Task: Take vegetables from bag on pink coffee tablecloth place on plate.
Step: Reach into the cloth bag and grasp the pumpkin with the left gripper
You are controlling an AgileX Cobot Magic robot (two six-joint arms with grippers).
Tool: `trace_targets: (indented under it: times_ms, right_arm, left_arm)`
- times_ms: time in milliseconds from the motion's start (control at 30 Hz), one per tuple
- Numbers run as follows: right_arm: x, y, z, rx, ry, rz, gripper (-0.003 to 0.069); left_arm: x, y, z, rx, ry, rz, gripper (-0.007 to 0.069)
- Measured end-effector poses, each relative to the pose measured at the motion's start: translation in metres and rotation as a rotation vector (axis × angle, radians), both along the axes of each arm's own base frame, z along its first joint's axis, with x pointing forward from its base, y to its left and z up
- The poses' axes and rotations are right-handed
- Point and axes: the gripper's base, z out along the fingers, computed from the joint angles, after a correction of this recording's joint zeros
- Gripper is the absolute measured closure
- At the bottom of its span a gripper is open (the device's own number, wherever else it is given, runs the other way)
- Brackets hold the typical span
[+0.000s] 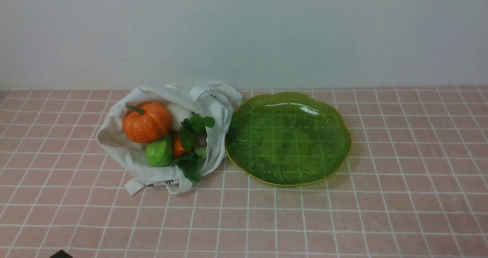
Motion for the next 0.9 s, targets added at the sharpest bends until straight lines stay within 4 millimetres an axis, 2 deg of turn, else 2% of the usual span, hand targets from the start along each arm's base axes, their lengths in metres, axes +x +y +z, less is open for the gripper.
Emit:
trace_targets:
  times_ms: [33, 133, 167, 200, 267, 367, 433, 467, 500, 533, 633, 700, 733, 800, 867, 900]
  right_arm:
    - [0.0, 0.0, 0.0, 0.0, 0.0, 0.0, 0.0673]
    - [0.0, 0.0, 0.0, 0.0, 0.0, 0.0, 0.0673]
    - [0.0, 0.0, 0.0, 0.0, 0.0, 0.0, 0.0673]
    - [0.0, 0.0, 0.0, 0.0, 0.0, 0.0, 0.0673]
    - [0.0, 0.0, 0.0, 0.0, 0.0, 0.0, 0.0673]
    - [0.0, 0.0, 0.0, 0.0, 0.0, 0.0, 0.0673]
    - [0.0, 0.0, 0.0, 0.0, 0.0, 0.0, 0.0673]
    - [0.0, 0.0, 0.0, 0.0, 0.0, 0.0, 0.0673]
    - [0.0, 0.0, 0.0, 0.0, 0.0, 0.0, 0.0673]
    - [0.0, 0.0, 0.0, 0.0, 0.0, 0.0, 0.0673]
    - [0.0, 0.0, 0.0, 0.0, 0.0, 0.0, 0.0673]
    - [0.0, 0.0, 0.0, 0.0, 0.0, 0.0, 0.0673]
    - [0.0, 0.0, 0.0, 0.0, 0.0, 0.0, 0.0673]
    - [0.0, 0.0, 0.0, 0.0, 0.0, 0.0, 0.0673]
    - [0.0, 0.0, 0.0, 0.0, 0.0, 0.0, 0.0673]
    - [0.0, 0.0, 0.0, 0.0, 0.0, 0.0, 0.0673]
  left_arm:
    - [-0.001, -0.001, 0.003, 0.015, -0.006, -0.011, 0.0629]
    - [-0.007, -0.005, 0.046, 0.153, -0.096, -0.087, 0.0629]
    - [-0.006, -0.005, 0.057, 0.199, -0.089, -0.105, 0.0629]
    - [-0.005, -0.007, 0.077, 0.268, -0.068, -0.143, 0.0629]
    - [0.001, -0.007, 0.092, 0.345, 0.006, -0.188, 0.0629]
    - [0.029, -0.004, 0.117, 0.54, 0.246, -0.287, 0.0629]
    - [0.049, 0.0, 0.125, 0.629, 0.348, -0.325, 0.0629]
    - [0.051, 0.001, 0.129, 0.65, 0.353, -0.325, 0.0629]
    - [0.073, 0.004, 0.135, 0.717, 0.425, -0.352, 0.0629]
    - [0.083, 0.005, 0.141, 0.742, 0.443, -0.359, 0.0628]
    - [0.125, 0.006, 0.144, 0.777, 0.515, -0.396, 0.0597]
    - [0.145, 0.003, 0.141, 0.793, 0.539, -0.432, 0.056]
    - [0.147, 0.003, 0.14, 0.795, 0.543, -0.435, 0.0555]
    - [0.17, -0.008, 0.131, 0.825, 0.557, -0.505, 0.0485]
    - [0.183, -0.018, 0.124, 0.848, 0.554, -0.555, 0.0435]
    - [0.197, -0.03, 0.12, 0.867, 0.529, -0.587, 0.0364]
